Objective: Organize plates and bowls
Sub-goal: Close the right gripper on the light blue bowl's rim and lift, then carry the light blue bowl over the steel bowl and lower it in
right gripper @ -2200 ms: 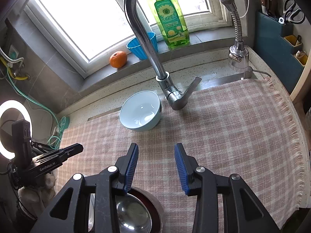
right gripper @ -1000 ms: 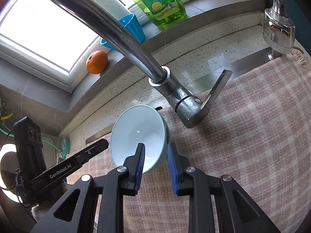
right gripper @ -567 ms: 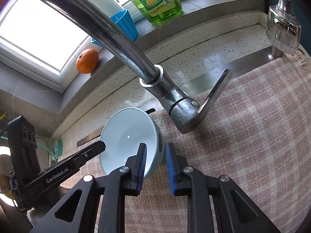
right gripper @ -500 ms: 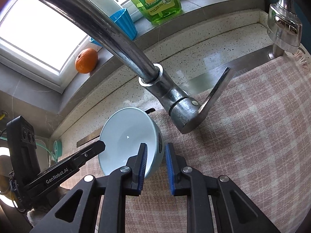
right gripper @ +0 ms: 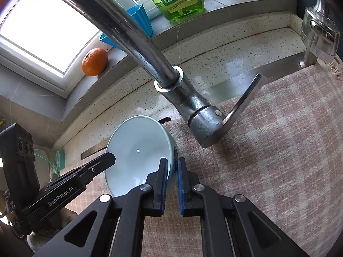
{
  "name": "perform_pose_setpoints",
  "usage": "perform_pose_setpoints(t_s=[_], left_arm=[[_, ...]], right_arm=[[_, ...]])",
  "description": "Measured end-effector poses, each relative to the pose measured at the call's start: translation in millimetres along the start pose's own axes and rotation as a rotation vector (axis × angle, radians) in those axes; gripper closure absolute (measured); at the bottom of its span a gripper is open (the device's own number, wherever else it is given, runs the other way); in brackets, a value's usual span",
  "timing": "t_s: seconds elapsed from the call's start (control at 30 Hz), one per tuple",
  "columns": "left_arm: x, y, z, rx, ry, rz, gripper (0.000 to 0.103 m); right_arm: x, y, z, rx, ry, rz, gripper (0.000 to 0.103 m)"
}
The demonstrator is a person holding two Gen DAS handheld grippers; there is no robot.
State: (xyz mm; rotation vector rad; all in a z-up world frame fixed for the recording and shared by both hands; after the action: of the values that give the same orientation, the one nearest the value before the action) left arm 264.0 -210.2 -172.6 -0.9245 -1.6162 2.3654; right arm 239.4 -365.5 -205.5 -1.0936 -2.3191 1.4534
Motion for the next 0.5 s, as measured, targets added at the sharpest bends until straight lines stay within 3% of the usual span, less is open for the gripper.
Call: perform_pose_setpoints(t_s=[0.5], left_arm=[[21.2, -57.8, 22.2, 0.026, 0.052, 0.078, 0.097]], right_arm=[[28.4, -57.3, -3.1, -0.044, -0.031, 0.020, 0.095]])
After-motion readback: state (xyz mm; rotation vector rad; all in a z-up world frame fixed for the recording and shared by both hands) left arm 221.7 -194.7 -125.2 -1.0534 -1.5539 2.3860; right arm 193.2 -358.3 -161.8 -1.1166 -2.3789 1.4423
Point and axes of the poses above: each gripper's, at about its wrist camera, not at the fingertips, and y roughly the way its jaws point, z to its right, x to its underside, the point moved 4 cm from there along y, roughly the way its jaws point, and after that the axes turned 15 degrees about y, right-handed, at the moved point
